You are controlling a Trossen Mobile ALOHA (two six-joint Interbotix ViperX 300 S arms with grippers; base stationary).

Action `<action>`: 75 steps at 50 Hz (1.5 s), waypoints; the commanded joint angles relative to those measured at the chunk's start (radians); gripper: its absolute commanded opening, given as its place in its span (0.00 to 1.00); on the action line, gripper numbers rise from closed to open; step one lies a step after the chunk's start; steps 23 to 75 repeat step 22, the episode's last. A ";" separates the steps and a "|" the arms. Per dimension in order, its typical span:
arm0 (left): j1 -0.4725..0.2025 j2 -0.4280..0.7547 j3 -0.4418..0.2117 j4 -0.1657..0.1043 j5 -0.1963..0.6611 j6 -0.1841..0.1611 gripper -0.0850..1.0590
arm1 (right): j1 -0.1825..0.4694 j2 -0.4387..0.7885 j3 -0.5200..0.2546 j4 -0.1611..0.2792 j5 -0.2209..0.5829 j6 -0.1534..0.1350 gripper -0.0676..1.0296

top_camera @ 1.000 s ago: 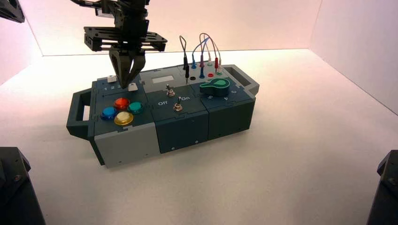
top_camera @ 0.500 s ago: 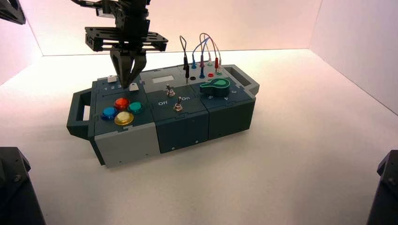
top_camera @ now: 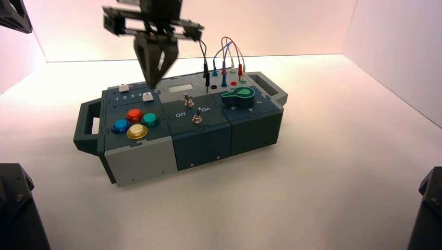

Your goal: Move the bottom slider to position 5.

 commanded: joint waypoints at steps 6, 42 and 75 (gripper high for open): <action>0.005 0.020 -0.014 -0.003 -0.014 0.002 0.05 | 0.009 -0.066 0.029 0.008 -0.028 -0.011 0.04; 0.005 0.026 -0.018 -0.003 -0.031 0.003 0.05 | 0.009 -0.098 0.049 0.005 -0.043 -0.020 0.04; 0.005 0.026 -0.018 -0.003 -0.031 0.003 0.05 | 0.009 -0.098 0.049 0.005 -0.043 -0.020 0.04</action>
